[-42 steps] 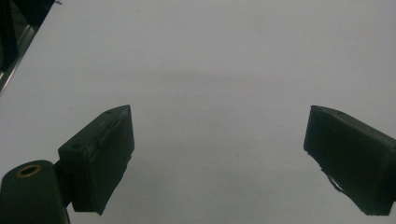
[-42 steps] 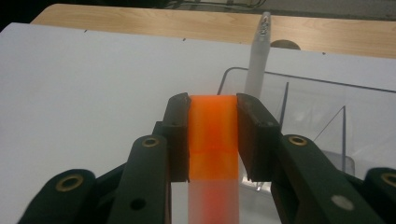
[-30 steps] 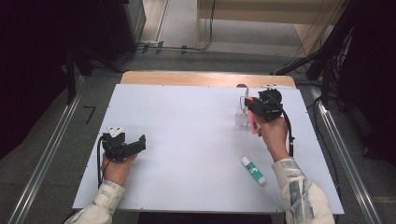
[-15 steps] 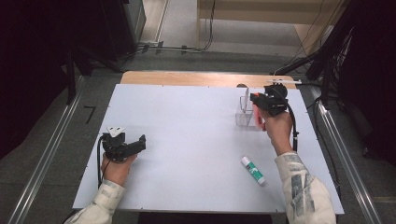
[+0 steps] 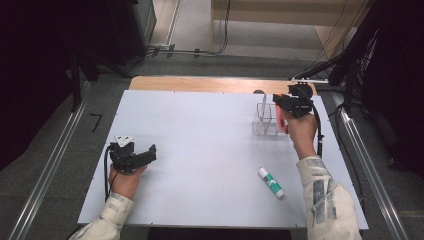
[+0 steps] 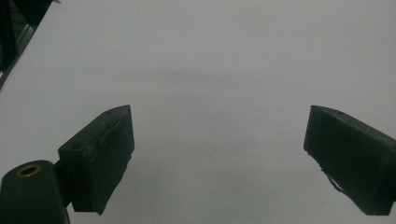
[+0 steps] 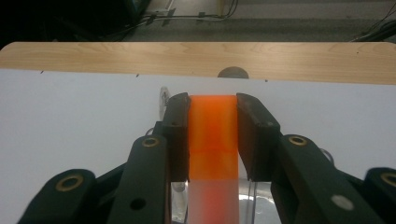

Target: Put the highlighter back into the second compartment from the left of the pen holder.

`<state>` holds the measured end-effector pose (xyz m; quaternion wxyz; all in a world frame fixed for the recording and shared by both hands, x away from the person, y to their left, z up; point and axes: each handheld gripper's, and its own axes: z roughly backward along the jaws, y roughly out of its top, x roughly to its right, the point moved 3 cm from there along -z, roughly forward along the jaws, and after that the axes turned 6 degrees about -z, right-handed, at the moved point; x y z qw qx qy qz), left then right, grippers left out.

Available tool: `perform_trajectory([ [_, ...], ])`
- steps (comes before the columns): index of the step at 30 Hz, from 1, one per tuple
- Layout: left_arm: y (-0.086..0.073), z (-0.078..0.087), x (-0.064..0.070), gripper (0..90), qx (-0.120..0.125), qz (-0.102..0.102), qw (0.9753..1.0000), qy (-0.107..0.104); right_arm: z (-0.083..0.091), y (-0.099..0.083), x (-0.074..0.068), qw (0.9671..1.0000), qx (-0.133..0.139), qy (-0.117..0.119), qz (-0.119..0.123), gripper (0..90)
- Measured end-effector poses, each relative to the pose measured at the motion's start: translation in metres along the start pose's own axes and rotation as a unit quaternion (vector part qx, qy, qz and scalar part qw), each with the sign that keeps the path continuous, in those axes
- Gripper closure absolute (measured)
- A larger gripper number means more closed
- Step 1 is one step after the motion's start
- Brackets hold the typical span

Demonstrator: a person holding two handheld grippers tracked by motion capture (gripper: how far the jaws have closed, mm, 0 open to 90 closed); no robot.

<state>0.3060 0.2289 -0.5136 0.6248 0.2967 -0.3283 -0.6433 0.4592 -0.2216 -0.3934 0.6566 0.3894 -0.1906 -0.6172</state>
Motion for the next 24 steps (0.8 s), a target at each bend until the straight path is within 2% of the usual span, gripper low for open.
perform_trajectory([
  [24,0.0,-0.001,0.001,8.9,-0.001,-0.001,1.0,-0.002,-0.008,0.022,0.006,0.9999,0.005,-0.016,-0.004,65.4],
])
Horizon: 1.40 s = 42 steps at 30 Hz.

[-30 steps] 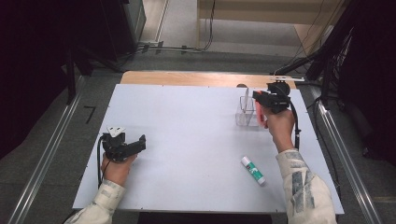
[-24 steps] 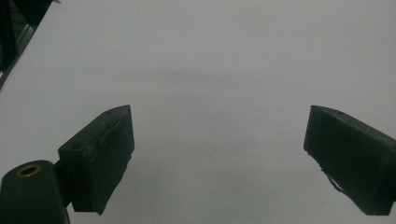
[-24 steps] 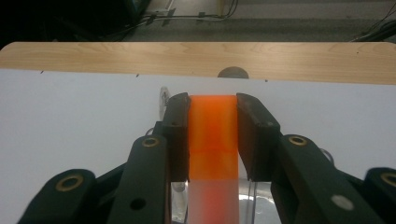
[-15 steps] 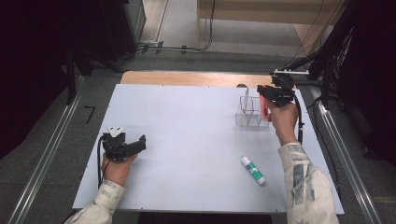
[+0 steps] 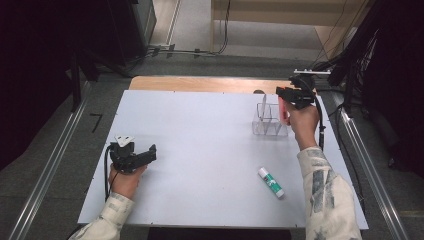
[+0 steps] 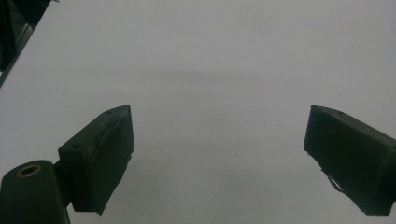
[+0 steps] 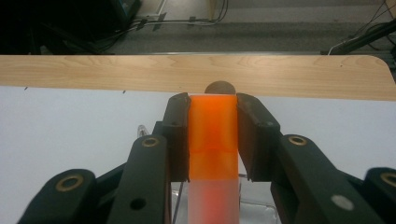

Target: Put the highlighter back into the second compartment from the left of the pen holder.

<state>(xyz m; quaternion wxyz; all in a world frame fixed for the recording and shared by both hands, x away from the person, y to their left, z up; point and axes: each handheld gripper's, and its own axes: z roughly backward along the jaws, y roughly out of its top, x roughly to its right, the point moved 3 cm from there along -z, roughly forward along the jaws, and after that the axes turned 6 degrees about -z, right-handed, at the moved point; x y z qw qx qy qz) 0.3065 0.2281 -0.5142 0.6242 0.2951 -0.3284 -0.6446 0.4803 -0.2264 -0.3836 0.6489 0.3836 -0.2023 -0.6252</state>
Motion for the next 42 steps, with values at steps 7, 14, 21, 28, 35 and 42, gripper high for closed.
perform_trajectory([
  [7,0.0,0.0,0.0,8.9,0.0,0.001,1.0,-0.001,-0.003,0.005,-0.002,1.0,0.0,-0.003,-0.001,65.3],
  [14,0.0,0.0,0.0,8.9,0.001,0.001,1.0,-0.001,-0.008,0.007,-0.002,1.0,0.003,-0.006,0.0,65.3],
  [21,0.0,0.0,0.0,8.9,0.0,0.0,1.0,-0.001,-0.016,0.009,-0.001,0.9999,0.006,-0.013,0.0,65.3],
  [28,0.0,0.0,-0.001,8.9,0.001,0.001,1.0,-0.003,-0.023,0.013,-0.002,0.9997,0.012,-0.019,0.002,65.2],
  [35,0.0,0.001,-0.001,8.9,0.001,0.001,1.0,-0.003,-0.029,0.011,-0.005,0.9997,0.012,-0.019,0.005,65.2],
  [42,0.0,0.001,-0.001,8.9,0.001,0.001,1.0,-0.003,-0.031,0.008,-0.01,0.9998,0.013,-0.012,0.006,65.1],
])
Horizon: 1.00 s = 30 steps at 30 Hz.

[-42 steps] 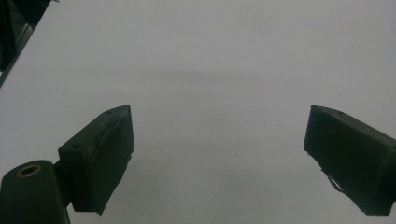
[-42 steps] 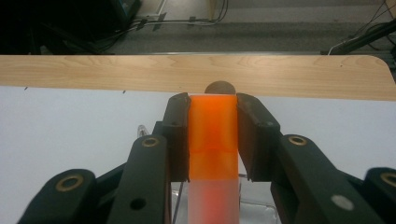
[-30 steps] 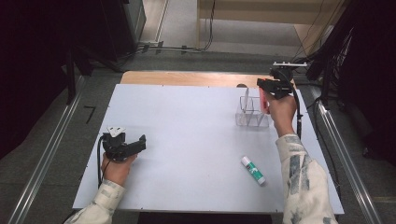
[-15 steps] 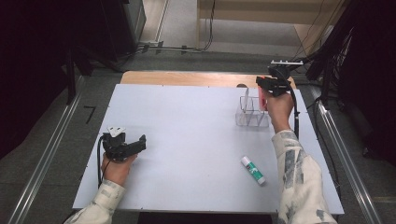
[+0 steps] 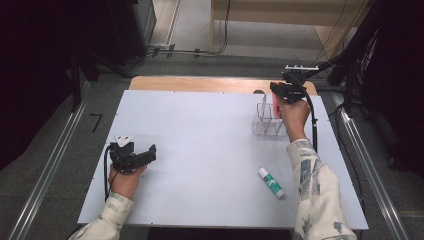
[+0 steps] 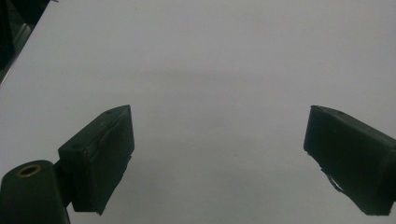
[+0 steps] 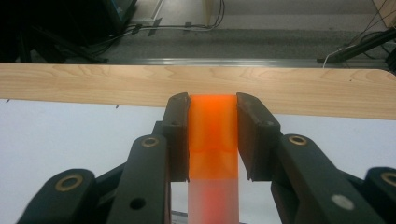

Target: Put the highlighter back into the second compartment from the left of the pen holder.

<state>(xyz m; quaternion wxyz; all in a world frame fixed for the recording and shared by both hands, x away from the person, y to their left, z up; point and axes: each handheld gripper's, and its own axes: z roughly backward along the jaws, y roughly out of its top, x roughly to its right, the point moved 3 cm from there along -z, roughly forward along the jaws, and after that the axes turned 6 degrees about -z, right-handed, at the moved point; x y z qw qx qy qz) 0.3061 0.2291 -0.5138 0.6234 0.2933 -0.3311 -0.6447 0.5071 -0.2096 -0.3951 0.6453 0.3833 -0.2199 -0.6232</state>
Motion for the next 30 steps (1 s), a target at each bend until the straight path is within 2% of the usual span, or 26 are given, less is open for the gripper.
perform_trajectory([
  [11,0.0,0.0,0.0,8.9,-0.002,0.0,1.0,0.0,0.001,-0.008,0.0,1.0,0.002,0.007,0.0,65.0],
  [21,0.0,-0.001,0.001,8.9,-0.002,0.0,1.0,0.001,0.012,-0.021,0.004,0.9998,0.011,0.016,0.005,65.0],
  [30,0.0,0.0,0.001,8.9,-0.004,-0.002,1.0,0.001,0.02,-0.036,0.008,0.9996,0.009,0.025,0.009,65.0],
])
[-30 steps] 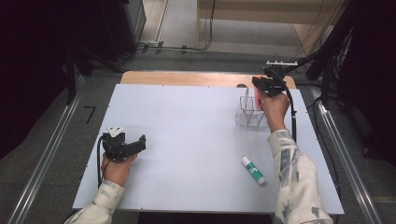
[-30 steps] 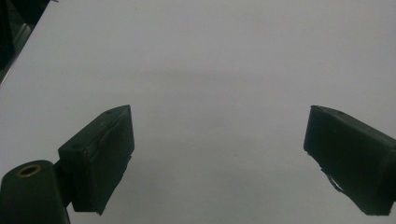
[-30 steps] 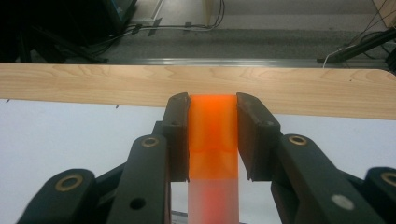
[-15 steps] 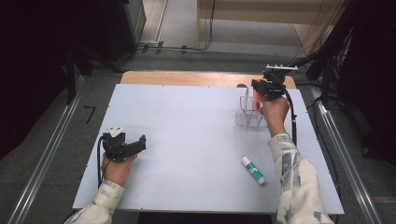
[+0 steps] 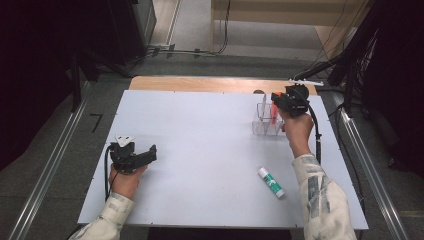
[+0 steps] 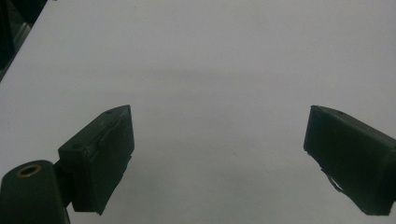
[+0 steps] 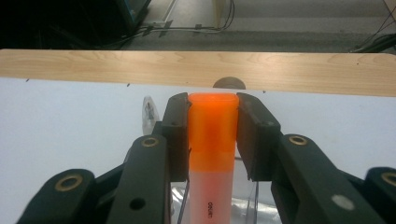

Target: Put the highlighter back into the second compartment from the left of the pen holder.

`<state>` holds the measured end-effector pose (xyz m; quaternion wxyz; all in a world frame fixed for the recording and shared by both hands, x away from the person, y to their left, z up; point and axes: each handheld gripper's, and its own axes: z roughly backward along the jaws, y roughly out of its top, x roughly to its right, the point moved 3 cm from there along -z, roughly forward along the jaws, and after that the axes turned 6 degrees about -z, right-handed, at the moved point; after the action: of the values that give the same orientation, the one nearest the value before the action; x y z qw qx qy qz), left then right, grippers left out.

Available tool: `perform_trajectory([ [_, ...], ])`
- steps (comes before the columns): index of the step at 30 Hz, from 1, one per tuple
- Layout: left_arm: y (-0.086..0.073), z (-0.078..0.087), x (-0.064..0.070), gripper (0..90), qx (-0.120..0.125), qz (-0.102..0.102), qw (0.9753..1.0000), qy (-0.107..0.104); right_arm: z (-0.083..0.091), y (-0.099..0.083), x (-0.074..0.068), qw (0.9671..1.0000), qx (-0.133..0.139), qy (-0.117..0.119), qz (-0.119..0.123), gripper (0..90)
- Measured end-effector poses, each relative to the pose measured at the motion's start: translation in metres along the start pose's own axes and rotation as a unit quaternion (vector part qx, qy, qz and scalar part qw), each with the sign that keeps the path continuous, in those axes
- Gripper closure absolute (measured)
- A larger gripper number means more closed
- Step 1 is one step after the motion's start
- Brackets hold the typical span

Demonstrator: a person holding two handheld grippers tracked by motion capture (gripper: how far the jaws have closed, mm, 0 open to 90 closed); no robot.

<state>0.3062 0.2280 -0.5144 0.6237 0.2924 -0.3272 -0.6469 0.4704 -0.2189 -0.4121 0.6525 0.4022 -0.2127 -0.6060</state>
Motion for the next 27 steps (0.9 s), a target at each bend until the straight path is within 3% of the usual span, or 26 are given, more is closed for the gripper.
perform_trajectory([
  [27,0.0,0.0,0.001,8.9,0.0,-0.001,1.0,0.0,0.003,-0.028,0.01,0.9998,-0.02,0.001,0.007,64.2],
])
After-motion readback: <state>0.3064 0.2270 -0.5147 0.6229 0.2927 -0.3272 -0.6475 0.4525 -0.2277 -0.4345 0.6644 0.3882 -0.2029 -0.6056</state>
